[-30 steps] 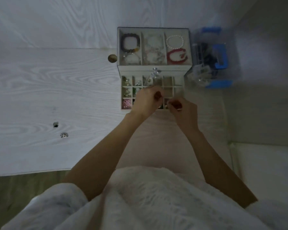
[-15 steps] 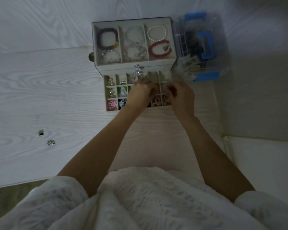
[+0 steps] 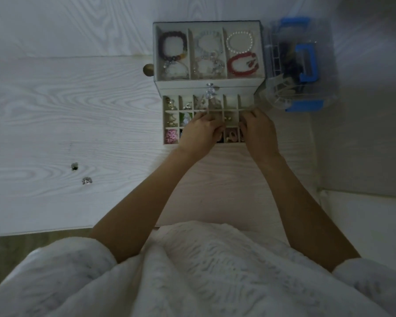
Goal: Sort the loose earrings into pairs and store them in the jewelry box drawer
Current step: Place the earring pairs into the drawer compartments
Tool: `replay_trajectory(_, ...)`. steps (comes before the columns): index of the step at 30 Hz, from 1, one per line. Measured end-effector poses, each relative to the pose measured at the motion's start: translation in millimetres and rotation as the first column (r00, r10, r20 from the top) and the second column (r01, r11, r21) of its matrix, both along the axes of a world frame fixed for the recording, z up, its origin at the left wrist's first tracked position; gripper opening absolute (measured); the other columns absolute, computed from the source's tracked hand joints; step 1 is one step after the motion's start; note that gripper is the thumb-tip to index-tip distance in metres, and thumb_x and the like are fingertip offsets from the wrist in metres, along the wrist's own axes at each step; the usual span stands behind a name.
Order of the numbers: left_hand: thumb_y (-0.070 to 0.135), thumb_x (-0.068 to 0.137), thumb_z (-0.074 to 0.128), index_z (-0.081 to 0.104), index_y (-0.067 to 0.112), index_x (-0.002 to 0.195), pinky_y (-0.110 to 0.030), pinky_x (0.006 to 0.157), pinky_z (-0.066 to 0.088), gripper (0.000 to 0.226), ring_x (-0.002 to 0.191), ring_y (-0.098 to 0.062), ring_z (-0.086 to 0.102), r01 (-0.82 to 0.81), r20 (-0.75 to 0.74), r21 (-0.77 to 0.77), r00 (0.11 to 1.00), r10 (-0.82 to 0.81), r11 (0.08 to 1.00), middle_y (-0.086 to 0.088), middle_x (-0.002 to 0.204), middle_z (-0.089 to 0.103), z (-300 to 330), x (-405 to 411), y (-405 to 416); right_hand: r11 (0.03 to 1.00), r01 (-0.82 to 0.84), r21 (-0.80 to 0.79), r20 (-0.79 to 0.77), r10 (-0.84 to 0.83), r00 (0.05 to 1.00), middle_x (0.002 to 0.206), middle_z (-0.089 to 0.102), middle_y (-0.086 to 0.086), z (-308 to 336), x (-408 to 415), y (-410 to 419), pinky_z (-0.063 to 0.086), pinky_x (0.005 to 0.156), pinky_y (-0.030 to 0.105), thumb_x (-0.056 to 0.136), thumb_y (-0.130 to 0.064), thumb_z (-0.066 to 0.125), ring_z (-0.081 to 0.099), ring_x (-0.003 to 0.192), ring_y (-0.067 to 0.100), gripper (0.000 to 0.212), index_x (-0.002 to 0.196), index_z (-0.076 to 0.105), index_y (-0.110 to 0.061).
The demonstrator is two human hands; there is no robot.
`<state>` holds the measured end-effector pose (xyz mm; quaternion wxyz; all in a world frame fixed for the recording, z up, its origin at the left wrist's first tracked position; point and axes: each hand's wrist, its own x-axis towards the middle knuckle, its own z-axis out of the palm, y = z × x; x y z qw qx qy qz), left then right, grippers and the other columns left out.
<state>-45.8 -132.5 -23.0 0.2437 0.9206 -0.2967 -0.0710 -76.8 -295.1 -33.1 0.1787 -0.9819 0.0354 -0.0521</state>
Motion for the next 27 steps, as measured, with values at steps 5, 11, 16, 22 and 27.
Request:
replay_trajectory(5,0.030,0.095,0.042,0.068,0.016,0.102,-0.033,0.064,0.046,0.030,0.077,-0.027,0.061,-0.195,-0.019,-0.100,0.981,0.194,0.976,-0.007,0.086,0.070,31,-31,78,0.967,-0.250,0.045,0.148,0.241,0.959,0.087,0.062,0.014,21,-21,61,0.043,0.070,0.030,0.090,-0.011,0.055,0.059,0.077,0.029,0.012,0.092,0.064,-0.004)
replay_trajectory(11,0.026,0.093,0.046,0.067,0.016,0.102,-0.035,0.070,0.051,0.025,0.085,-0.023,0.061,-0.482,0.040,-0.139,0.870,0.491,0.865,-0.001,0.094,0.071,5,-74,236,0.814,-0.553,0.178,0.024,0.558,0.829,0.093,0.065,0.010,17,-27,195,0.052,0.066,0.034,0.084,-0.014,0.063,0.060,0.089,0.029,0.015,0.096,0.066,-0.006)
replay_trajectory(16,0.014,0.086,0.061,0.063,0.014,0.110,-0.040,0.075,0.052,0.024,0.091,-0.026,0.058,-0.632,-0.021,-0.022,0.775,0.632,0.774,-0.008,0.106,0.065,-18,-79,317,0.740,-0.594,0.316,-0.074,0.643,0.762,0.105,0.063,0.010,12,-24,282,0.050,0.073,0.036,0.086,-0.010,0.062,0.058,0.097,0.028,0.022,0.108,0.065,-0.009)
replay_trajectory(22,0.015,0.082,0.066,0.057,0.013,0.122,-0.031,0.076,0.048,0.041,0.093,-0.026,0.059,-0.536,-0.187,0.029,0.826,0.532,0.843,-0.012,0.117,0.056,-27,-56,334,0.800,-0.516,0.308,-0.314,0.597,0.738,0.113,0.055,0.015,-7,-23,334,0.050,0.080,0.043,0.082,-0.018,0.068,0.060,0.092,0.032,0.042,0.121,0.056,-0.006)
replay_trajectory(27,0.008,0.083,0.064,0.068,0.009,0.103,-0.025,0.068,0.041,0.021,0.084,-0.027,0.061,-0.458,-0.148,0.000,0.879,0.453,0.889,-0.012,0.102,0.063,-32,-50,337,0.820,-0.502,0.273,-0.283,0.568,0.773,0.102,0.057,0.016,-17,-30,346,0.049,0.071,0.041,0.084,-0.008,0.062,0.059,0.083,0.034,0.018,0.101,0.062,-0.002)
